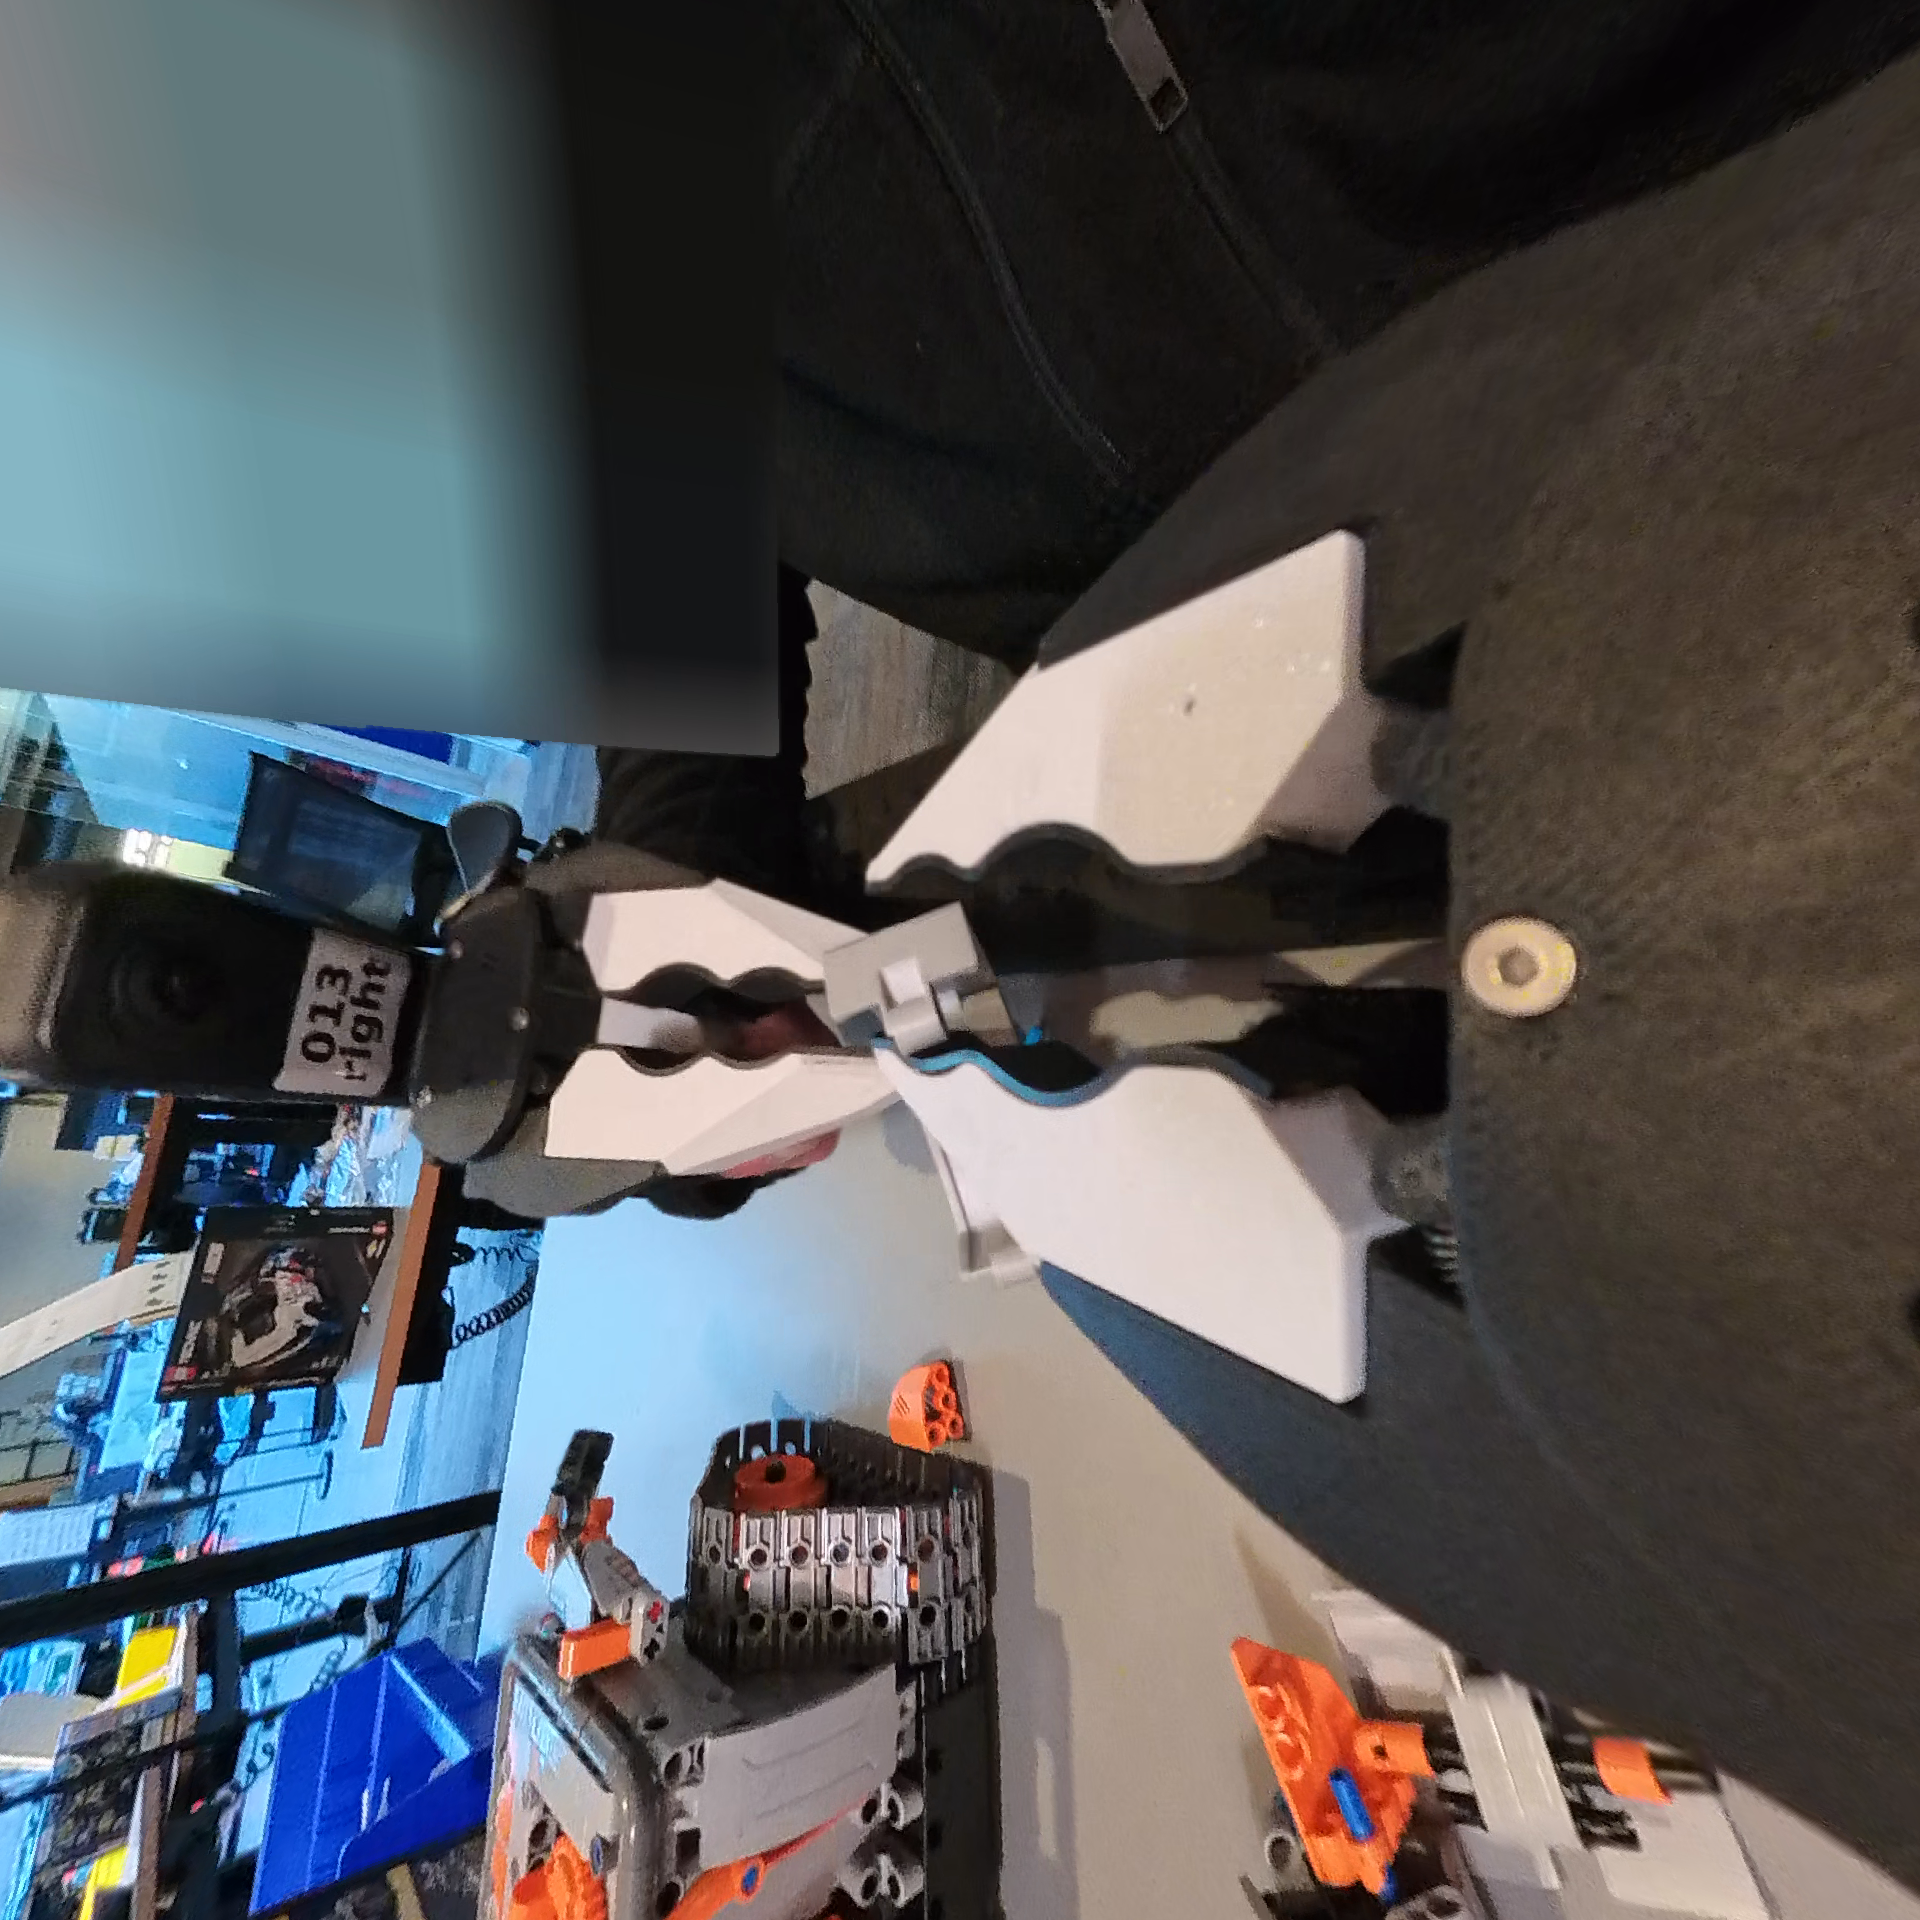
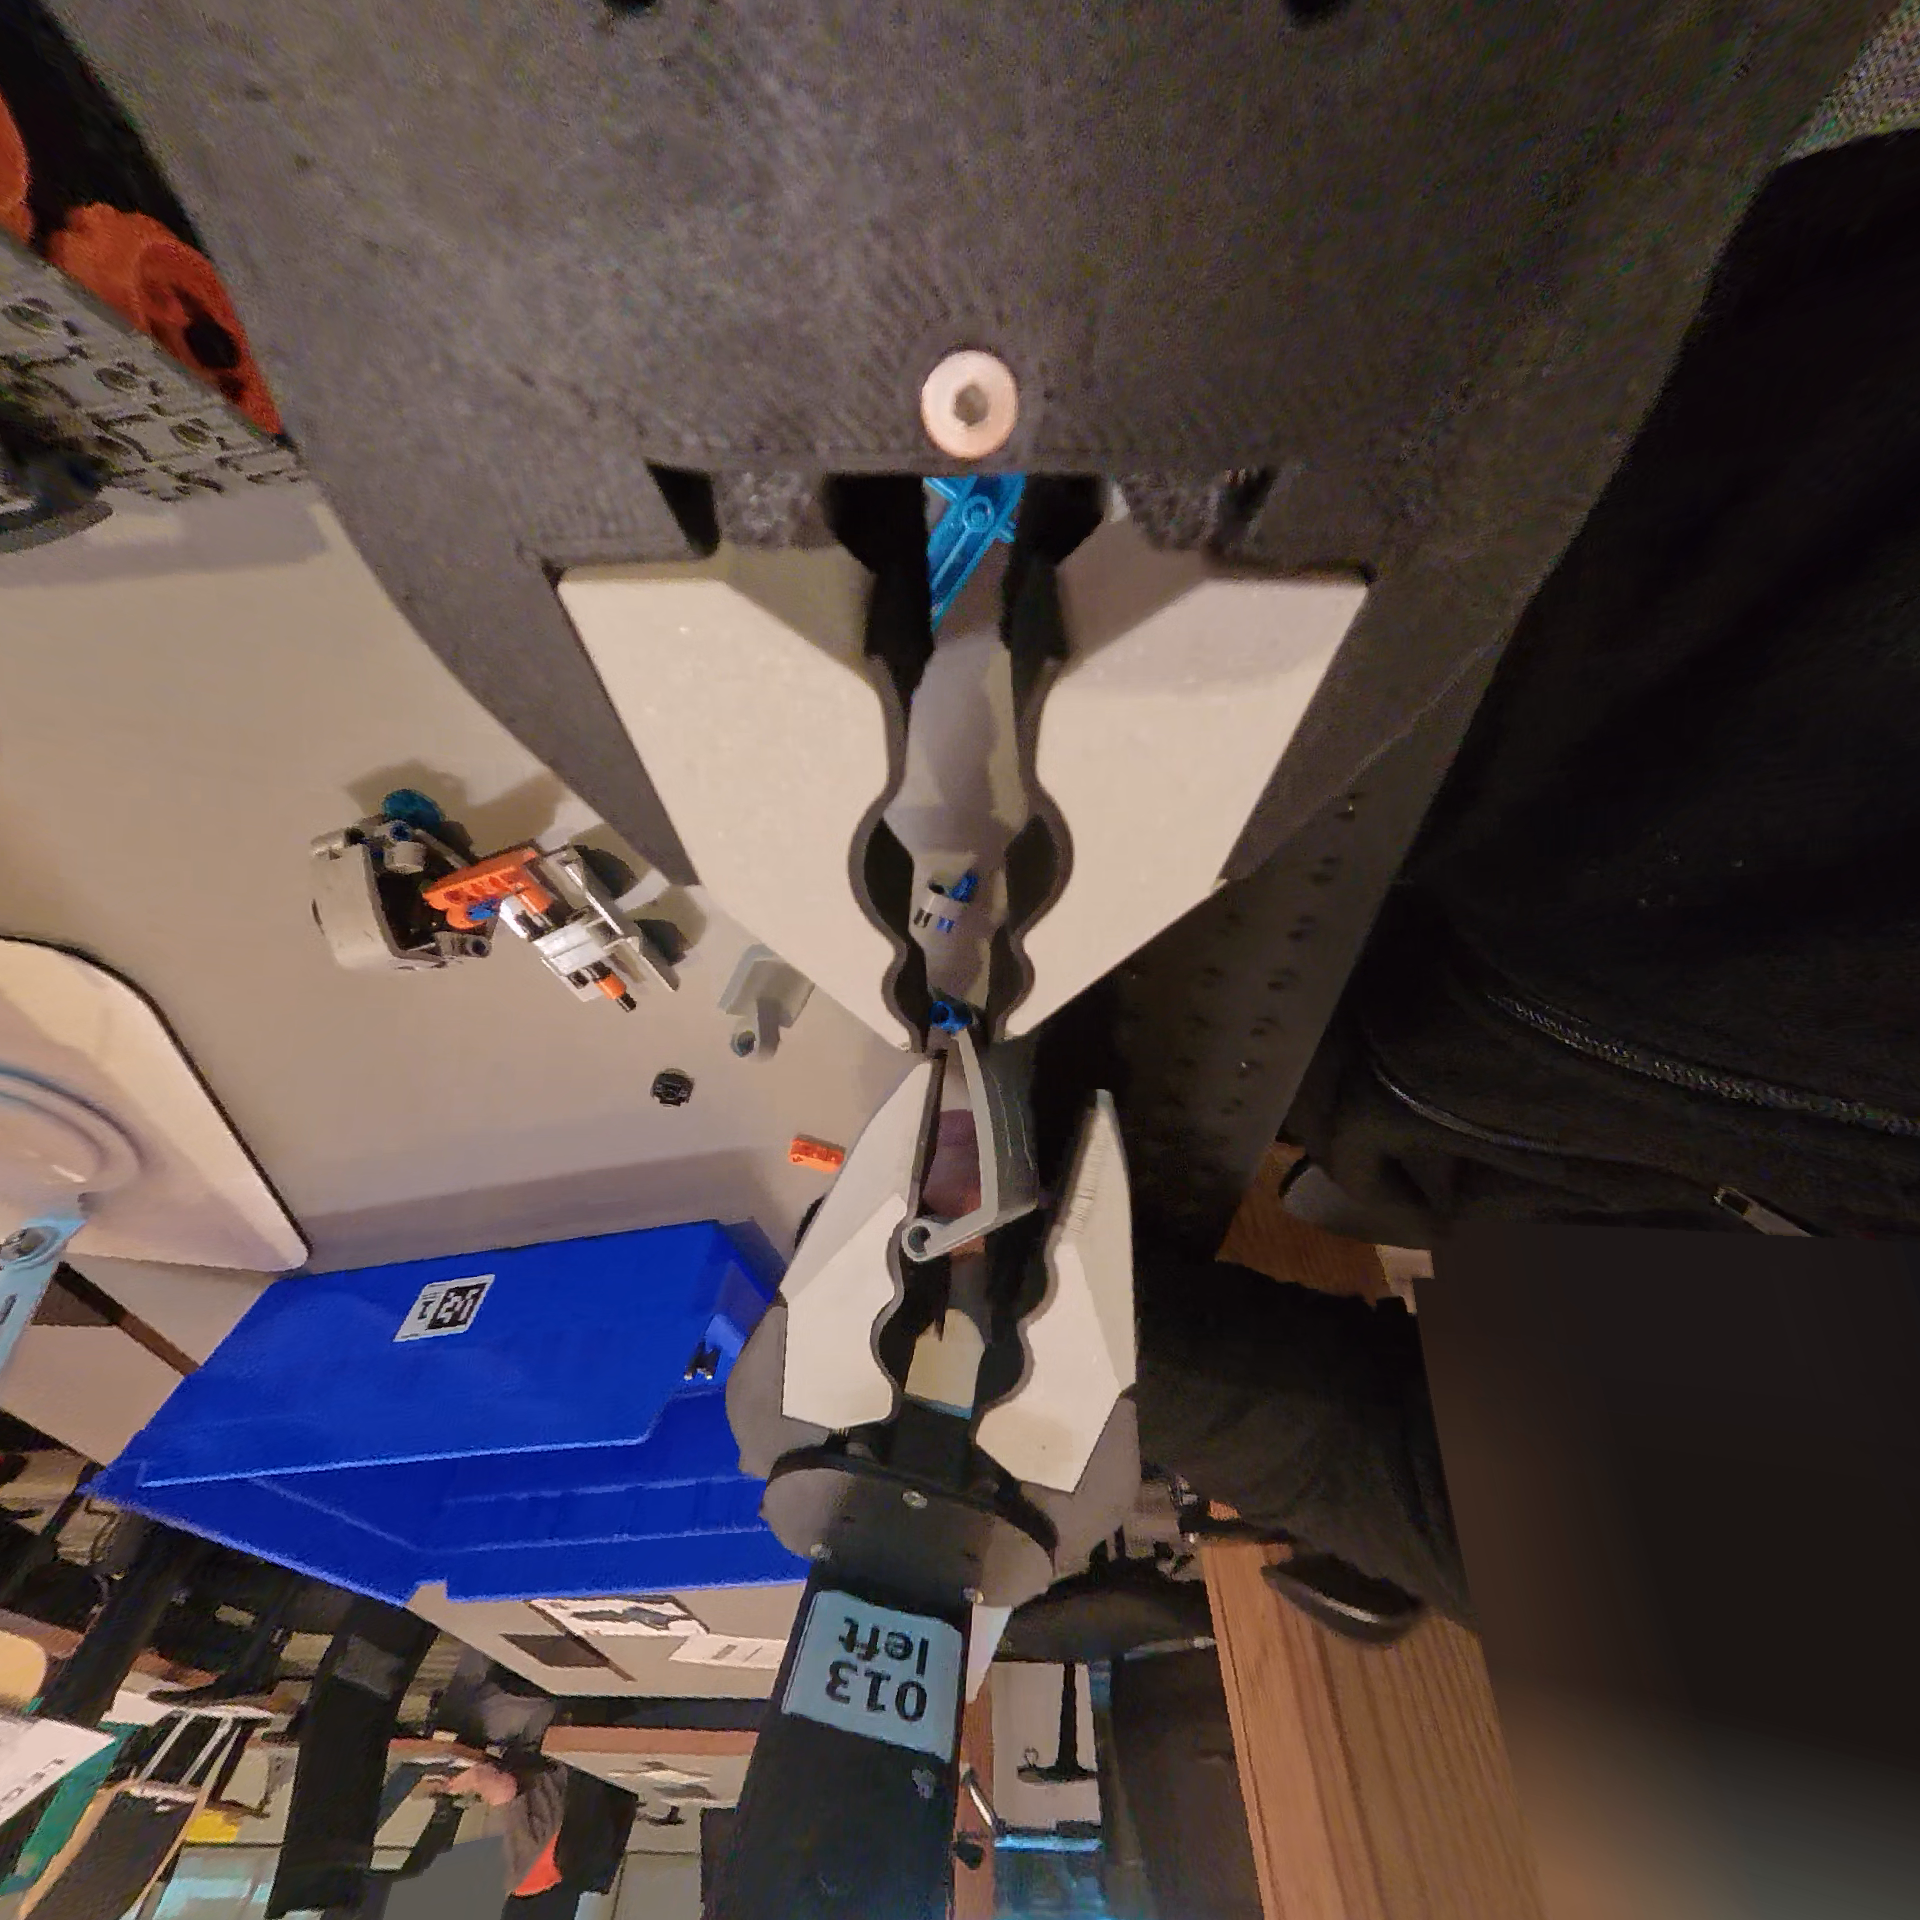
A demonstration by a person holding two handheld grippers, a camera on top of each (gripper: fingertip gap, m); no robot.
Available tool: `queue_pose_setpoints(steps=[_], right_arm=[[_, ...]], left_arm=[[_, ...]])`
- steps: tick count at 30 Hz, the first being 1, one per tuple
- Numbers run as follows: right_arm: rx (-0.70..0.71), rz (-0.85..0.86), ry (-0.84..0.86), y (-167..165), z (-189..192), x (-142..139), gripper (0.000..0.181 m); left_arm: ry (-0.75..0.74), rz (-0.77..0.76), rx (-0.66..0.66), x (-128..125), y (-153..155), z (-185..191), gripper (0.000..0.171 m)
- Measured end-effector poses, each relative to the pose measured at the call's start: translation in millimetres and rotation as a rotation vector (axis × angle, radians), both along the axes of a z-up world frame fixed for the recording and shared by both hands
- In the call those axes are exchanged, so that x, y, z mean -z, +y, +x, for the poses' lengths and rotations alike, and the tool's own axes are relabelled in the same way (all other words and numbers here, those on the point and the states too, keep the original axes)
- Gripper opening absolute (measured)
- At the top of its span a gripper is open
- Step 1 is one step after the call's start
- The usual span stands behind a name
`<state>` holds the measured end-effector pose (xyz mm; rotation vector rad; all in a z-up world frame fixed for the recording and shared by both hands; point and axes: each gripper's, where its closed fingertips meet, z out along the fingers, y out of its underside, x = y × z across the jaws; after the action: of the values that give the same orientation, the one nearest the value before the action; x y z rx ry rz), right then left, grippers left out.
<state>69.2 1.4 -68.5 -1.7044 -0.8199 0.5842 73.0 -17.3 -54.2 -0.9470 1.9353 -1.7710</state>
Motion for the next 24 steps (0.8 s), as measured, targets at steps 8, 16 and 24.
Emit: queue_pose_setpoints(steps=[8, 16, 24], right_arm=[[0.050, 0.042, -0.081, 3, 4, 3, 0.010], [0.057, 0.025, -0.051, 5, 6, 2, 0.004], [0.041, -0.062, 0.380, 10, 29, -31, 0.002]], left_arm=[[-0.043, 0.089, -0.050, 3, 2, 4, 0.024], [-0.101, 0.086, -0.134, -7, 18, 8, 0.038], [-0.096, 0.161, -0.181, 3, 20, 18, 0.038]])
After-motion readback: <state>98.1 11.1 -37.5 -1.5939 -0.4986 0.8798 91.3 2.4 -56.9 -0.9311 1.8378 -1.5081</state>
